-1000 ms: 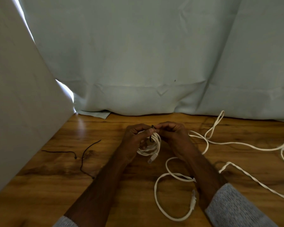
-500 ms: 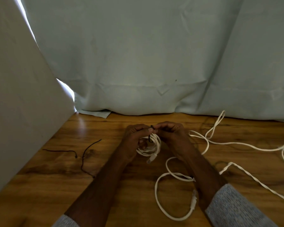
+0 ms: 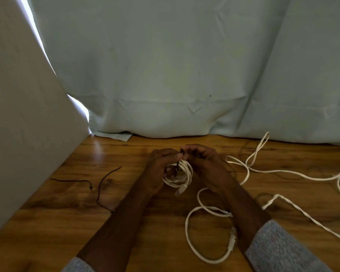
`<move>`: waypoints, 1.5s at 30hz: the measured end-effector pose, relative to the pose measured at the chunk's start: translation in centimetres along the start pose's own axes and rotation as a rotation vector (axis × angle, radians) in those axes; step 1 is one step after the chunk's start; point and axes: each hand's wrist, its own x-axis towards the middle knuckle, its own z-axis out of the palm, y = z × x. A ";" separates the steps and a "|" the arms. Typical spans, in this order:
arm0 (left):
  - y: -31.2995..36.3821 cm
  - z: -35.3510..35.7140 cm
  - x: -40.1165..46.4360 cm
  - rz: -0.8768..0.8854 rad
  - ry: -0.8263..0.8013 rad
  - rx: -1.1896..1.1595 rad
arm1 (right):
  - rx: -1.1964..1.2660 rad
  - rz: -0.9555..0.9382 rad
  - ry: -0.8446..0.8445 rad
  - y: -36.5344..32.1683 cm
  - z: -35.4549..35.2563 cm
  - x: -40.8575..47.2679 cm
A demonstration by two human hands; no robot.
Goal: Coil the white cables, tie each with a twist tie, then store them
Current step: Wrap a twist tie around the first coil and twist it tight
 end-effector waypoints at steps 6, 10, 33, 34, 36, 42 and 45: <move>-0.2 -0.3 0.2 0.014 0.009 0.004 | 0.012 -0.005 -0.007 -0.1 -0.2 -0.1; -0.3 -0.4 0.3 0.011 0.003 -0.004 | -0.002 -0.006 0.004 0.0 -0.1 -0.1; -0.4 -0.3 0.2 -0.005 -0.010 -0.020 | -0.015 0.016 0.028 -0.3 0.0 -0.2; -0.4 -0.3 0.1 -0.008 -0.009 -0.018 | -0.016 0.013 0.026 -0.3 0.0 -0.2; -0.4 -0.3 0.2 -0.015 -0.005 0.001 | -0.014 0.005 0.022 -0.2 0.1 -0.2; -0.5 -0.3 0.0 -0.053 -0.003 0.033 | 0.002 -0.001 0.010 -0.3 0.2 -0.3; -0.5 -0.3 0.0 -0.063 -0.005 0.025 | -0.003 -0.011 0.013 -0.2 0.1 -0.1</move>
